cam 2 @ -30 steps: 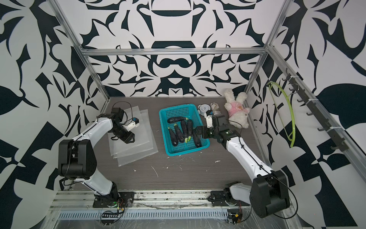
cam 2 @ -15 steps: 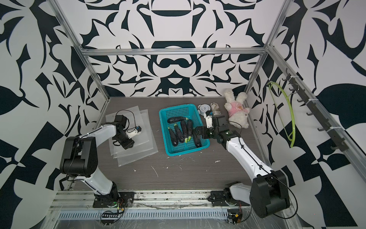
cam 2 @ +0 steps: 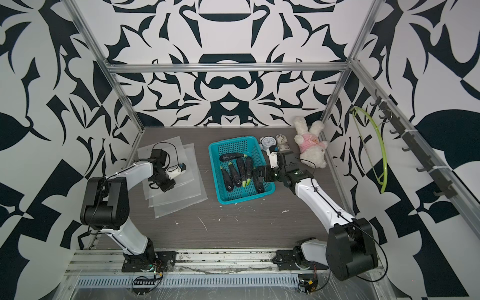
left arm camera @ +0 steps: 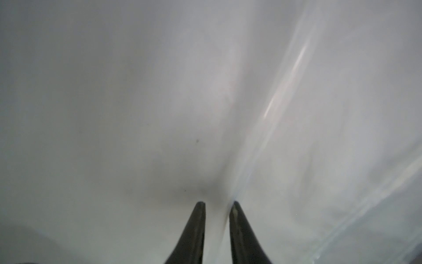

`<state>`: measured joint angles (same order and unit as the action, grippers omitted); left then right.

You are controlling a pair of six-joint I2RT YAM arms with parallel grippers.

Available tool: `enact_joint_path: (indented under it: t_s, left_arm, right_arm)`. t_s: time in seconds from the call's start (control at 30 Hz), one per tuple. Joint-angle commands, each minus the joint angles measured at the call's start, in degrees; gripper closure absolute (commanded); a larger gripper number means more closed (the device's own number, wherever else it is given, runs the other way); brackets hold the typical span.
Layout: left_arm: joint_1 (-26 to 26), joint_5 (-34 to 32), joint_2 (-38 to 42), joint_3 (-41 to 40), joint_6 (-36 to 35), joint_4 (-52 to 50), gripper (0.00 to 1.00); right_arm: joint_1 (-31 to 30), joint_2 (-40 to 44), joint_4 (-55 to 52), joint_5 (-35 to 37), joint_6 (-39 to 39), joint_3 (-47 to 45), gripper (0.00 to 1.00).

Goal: Place the eggplant in a zip-top bag and seal the zipper
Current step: Open the zipper food storage bag.

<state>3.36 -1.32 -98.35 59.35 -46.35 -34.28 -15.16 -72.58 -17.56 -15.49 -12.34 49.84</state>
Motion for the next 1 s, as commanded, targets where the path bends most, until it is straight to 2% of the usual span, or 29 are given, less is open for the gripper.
enact_joint_path:
  t_s: [0.0,0.13,0.3,0.4,0.53,0.7,0.87,0.97]
  left_arm:
    - [-0.3,1.2,-1.6,1.4,0.3,-2.1,0.88]
    - [-0.2,1.3,-2.2,2.0,0.6,-2.7,1.00]
    - [-0.1,-1.3,-1.6,1.9,0.6,-1.7,1.00]
    - [0.3,-2.5,-0.2,3.8,5.0,-2.5,1.00]
    - [0.6,-8.8,-1.7,10.1,18.2,-4.2,1.00]
    - [1.0,-7.4,-6.6,24.5,32.0,-17.9,1.00]
    - [1.9,-9.5,-5.4,28.9,43.8,-22.8,1.00]
    - [3.2,-5.1,-1.3,29.3,53.3,-22.5,1.00]
  right_arm:
    - [-0.3,-0.2,2.0,-0.7,-0.6,0.0,0.03]
    - [-0.3,0.1,1.8,-0.3,-0.6,-0.1,0.03]
    - [-0.4,0.1,1.4,-0.7,-0.6,0.6,0.04]
    - [-0.6,0.1,1.0,-1.6,-0.6,1.2,0.04]
    - [-2.0,-0.2,0.6,-1.7,-1.2,2.9,0.05]
    - [-6.3,-0.3,0.3,-0.9,-3.4,6.3,0.05]
    - [-8.9,0.8,4.5,-3.7,-11.0,7.8,0.07]
    - [-12.0,0.7,6.7,-1.9,-15.0,9.0,0.08]
